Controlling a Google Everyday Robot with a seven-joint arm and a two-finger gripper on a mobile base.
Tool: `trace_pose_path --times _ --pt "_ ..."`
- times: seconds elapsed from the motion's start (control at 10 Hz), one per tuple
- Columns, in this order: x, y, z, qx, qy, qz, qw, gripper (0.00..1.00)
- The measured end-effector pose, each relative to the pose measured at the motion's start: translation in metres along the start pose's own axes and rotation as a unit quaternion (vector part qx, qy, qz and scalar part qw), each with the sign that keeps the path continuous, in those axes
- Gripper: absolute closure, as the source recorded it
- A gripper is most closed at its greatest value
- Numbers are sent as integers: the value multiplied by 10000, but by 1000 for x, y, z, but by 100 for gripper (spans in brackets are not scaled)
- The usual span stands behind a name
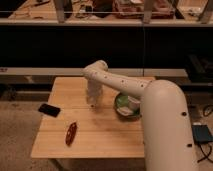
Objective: Stand the bottle upright
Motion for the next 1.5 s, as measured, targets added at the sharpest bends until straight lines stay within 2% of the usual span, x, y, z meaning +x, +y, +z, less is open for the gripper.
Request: trace_pose_path --times 0.3,0.6,1.1,1.4,1.5 --pt "-15 -4 -18 223 -209 -191 9994 65" --pt "-32 4 -38 291 -500 -442 9973 65" --pt "-57 27 -68 40 -916 -969 9911 65" --pt "-73 33 -79 -63 -1163 -1275 9850 65" --pt "-80 33 -83 -91 -1265 -1399 9820 65"
